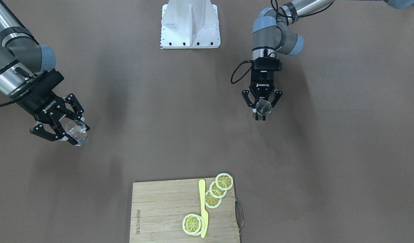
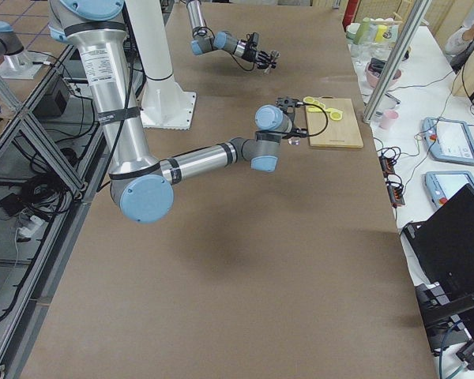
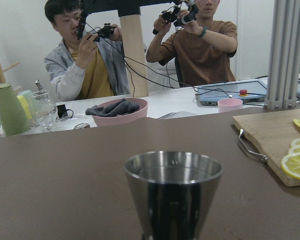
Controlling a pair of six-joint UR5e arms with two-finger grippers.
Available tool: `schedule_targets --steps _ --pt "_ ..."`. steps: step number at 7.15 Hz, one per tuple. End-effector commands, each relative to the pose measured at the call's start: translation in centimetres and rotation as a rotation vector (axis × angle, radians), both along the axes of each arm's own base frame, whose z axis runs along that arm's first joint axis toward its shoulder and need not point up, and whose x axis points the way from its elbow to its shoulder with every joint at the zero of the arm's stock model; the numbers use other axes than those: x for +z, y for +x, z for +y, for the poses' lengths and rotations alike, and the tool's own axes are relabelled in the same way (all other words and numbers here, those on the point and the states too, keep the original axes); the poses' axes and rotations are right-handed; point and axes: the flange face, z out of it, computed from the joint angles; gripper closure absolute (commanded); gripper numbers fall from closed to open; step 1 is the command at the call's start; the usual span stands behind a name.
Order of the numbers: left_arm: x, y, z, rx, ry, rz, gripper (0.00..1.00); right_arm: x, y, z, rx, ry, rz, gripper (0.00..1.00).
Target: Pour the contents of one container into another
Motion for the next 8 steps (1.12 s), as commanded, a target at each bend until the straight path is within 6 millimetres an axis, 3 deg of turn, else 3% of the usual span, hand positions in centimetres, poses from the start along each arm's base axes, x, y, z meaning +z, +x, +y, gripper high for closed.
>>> schedule_targets --steps 1,2,3,4,5,6,8 --pt "-2.4 0.9 0.1 0.042 0.044 -0.002 1.00 -2.3 -2.7 2.5 -0.019 0.030 -0.021 1.00" --pt "-2.3 1.5 0.4 0.104 0.040 -0.010 1.00 -3.9 -3.7 4.1 -0.041 -0.019 -0.082 1.00" --pt "-3.9 2.0 0.3 0.108 0.051 0.002 1.00 -4.9 -4.6 5.4 -0.068 -0.034 -0.113 1.00" --pt "-1.6 3.7 -0.2 0.111 0.046 -0.059 1.00 -5.2 -5.3 6.2 -0.102 -0.041 -0.120 1.00" --pt "-3.5 4.6 1.3 0.142 0.081 0.021 1.00 -5.5 -5.7 6.8 -0.160 -0.043 -0.127 1.00" --pt "-3.7 6.6 3.1 0.221 0.079 0.031 1.00 -5.7 -5.7 7.1 -0.213 -0.048 -0.130 1.00" --pt "-5.1 5.7 2.8 0.288 0.163 0.061 1.00 -7.5 -4.7 5.4 -0.310 -0.071 -0.120 1.00"
